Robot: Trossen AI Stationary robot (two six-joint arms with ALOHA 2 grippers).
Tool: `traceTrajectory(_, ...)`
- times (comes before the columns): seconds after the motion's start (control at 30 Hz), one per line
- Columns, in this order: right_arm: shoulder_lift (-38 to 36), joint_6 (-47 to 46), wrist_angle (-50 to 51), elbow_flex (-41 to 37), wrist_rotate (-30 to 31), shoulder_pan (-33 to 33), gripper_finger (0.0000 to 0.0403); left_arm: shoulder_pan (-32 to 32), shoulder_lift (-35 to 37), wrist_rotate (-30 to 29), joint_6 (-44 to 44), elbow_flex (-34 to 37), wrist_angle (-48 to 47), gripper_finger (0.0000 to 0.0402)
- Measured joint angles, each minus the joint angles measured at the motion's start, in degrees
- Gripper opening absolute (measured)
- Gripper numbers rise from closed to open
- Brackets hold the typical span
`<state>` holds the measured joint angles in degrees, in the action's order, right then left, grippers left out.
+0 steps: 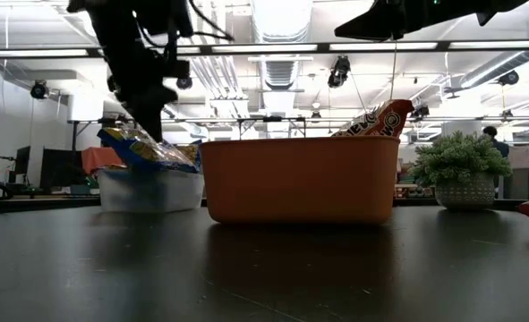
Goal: Sort Maruchan noodles
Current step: Put the blue noodle packet into the transparent bin
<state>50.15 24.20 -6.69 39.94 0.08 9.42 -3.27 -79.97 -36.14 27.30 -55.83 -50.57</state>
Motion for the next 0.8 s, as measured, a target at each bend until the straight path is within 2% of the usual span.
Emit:
traceTrajectory(0.2,0.0,-0.03,0.01,0.0,0.0,0.0,0.0034,-1.9,-3.48,-12.11,11.51,-1.75,-8.51,0.0)
traceTrajectory(0.3,0.0,-0.01,0.0,0.0,0.0,0.01,0.0034,-2.28,-3.82,-15.11,14.59,-3.01,-11.57,0.0)
traceTrajectory(0.4,-0.01,-0.01,-0.01,0.0,0.0,0.01,0.0034,-2.13,-2.79,-15.71,13.14,-4.91,-12.81,0.0)
traceTrajectory(0.47,-0.01,0.01,0.0,0.0,0.0,-0.01,0.0034,-1.16,-1.73,-13.06,7.83,-6.37,-12.89,0.0)
traceTrajectory(0.57,0.0,0.05,0.01,0.0,0.0,0.01,0.0034,0.7,-0.56,-3.4,3.12,-8.29,-12.64,0.0)
traceTrajectory(0.67,0.0,0.05,0.02,0.0,0.0,-0.01,0.0034,1.67,0.71,4.5,7.39,-9.81,-12.34,0.0)
traceTrajectory(0.8,0.0,0.05,0.09,0.01,-0.02,0.0,0.0034,2.41,2.73,7.06,16.94,-10.1,-12.6,0.0)
